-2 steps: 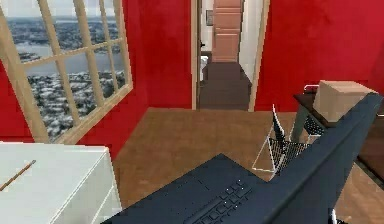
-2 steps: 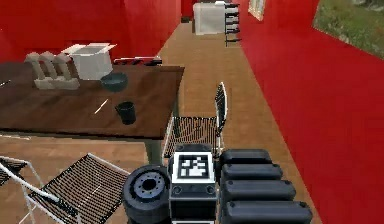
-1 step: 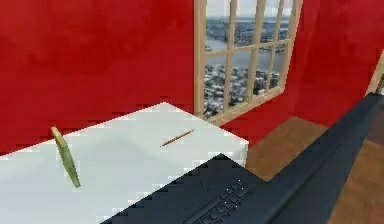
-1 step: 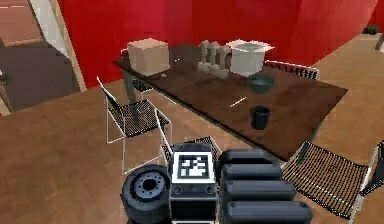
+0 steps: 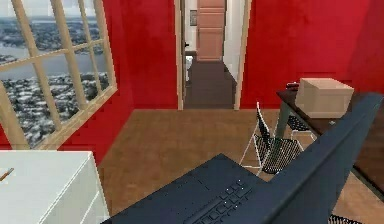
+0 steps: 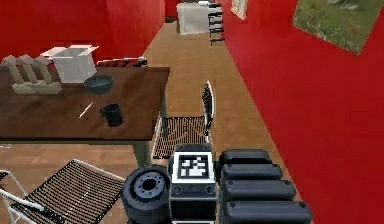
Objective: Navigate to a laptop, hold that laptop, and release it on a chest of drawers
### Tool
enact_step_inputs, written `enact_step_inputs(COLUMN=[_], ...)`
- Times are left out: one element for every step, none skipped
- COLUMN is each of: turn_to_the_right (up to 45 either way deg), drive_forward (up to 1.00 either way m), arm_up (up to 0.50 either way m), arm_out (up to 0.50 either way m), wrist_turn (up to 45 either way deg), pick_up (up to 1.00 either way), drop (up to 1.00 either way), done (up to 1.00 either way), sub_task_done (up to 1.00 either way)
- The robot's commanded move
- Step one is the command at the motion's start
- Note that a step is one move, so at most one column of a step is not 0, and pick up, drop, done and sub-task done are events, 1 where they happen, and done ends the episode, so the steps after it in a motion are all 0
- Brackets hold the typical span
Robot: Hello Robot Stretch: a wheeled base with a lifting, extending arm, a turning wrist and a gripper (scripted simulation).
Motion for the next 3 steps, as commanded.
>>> enact_step_inputs(turn_to_the_right=[45.0,-45.0,-45.0], drive_forward=[0.00,0.00,0.00], arm_up=[0.00,0.00,0.00], arm_out=[0.00,0.00,0.00], wrist_turn=[0.0,0.0,0.0], pick_up=[0.00,0.00,0.00], drop=[0.00,0.00,0.00], done=[0.00,0.00,0.00], sub_task_done=[0.00,0.00,0.00])
